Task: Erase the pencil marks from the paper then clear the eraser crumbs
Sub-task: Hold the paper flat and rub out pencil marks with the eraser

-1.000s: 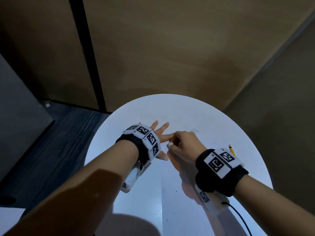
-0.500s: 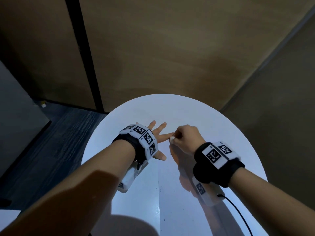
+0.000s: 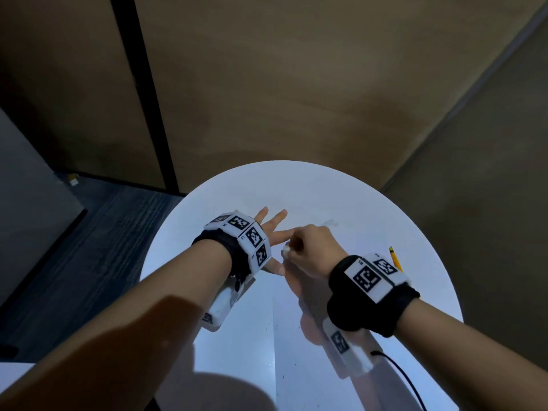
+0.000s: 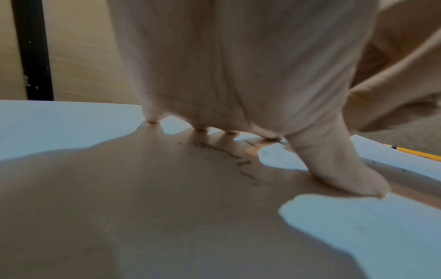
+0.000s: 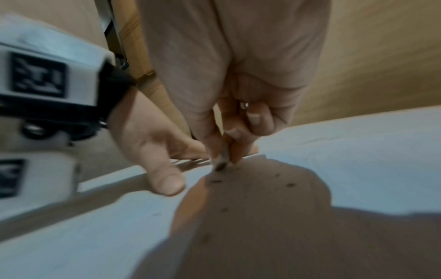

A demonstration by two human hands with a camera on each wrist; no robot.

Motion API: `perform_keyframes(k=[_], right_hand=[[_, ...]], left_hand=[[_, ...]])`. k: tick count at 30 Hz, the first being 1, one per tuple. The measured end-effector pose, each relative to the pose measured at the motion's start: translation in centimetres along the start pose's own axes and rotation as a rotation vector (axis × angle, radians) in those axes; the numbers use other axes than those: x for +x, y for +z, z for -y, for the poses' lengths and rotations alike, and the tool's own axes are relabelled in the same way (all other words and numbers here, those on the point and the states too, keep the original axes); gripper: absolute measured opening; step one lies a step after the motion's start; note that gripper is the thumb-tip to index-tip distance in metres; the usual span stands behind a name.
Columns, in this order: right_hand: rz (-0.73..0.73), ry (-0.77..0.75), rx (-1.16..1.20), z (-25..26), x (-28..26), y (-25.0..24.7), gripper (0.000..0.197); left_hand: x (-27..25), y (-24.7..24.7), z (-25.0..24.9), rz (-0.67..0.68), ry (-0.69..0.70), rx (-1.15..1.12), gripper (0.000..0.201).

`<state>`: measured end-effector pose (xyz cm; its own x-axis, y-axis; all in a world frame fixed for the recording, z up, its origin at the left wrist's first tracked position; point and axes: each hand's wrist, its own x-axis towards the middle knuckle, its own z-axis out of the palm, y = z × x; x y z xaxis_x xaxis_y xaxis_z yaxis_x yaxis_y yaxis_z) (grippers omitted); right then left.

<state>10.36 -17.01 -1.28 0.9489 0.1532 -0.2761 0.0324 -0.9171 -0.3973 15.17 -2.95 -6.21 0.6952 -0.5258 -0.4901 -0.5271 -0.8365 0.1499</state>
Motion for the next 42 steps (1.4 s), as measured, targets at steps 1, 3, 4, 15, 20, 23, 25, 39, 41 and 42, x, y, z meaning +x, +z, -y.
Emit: perform_keyframes(k=[1,3,4,15,20,23,25,39,41,42], right_hand=[[-0.028,0.025,0.01,-0.3,0.5,-0.4,0.02],[-0.111,0.073,0.032,-0.7,1.1,-0.8,0.022],[-0.122,0.074,0.028,-0.6,1.1,-0.6,0.022],[-0.048,0.014,-0.02,0.0,0.4,0.5,0.019],[-0.112,0.075,0.013,-0.3,1.1,-0.5,0.022],[-0.052,0.034,-0.006,0.1,0.6,0.6,0.02],[-0.036,0.033,-0.014,0.2,0.6,0.6,0.02],[-0.038,0.066,-0.094,1.4,-0.1,0.5,0.02],[-0.056,0.108,-0.111,1.4,0.0,-0.2,0.022],[-0.073,0.125,-0.124,1.3,0.0,-0.3,0.022]], left_hand=[[0.1,0.0,0.0,0.002,0.003,-0.006,0.092],[0.2,0.0,0.0,0.007,0.005,-0.006,0.093],[0.2,-0.1,0.0,0.005,0.002,0.002,0.093],[0.1,0.2,0.3,-0.006,0.01,0.013,0.09],[0.4,0.1,0.2,-0.009,0.01,-0.021,0.093],[0.6,0.6,0.5,-0.011,-0.004,0.043,0.087],[0.7,0.8,0.5,-0.026,0.001,0.068,0.087],[0.3,0.5,0.1,-0.027,0.0,0.093,0.084],[0.4,0.3,0.2,-0.01,0.005,0.058,0.087],[0.5,0.3,0.2,-0.007,0.009,0.04,0.089]])
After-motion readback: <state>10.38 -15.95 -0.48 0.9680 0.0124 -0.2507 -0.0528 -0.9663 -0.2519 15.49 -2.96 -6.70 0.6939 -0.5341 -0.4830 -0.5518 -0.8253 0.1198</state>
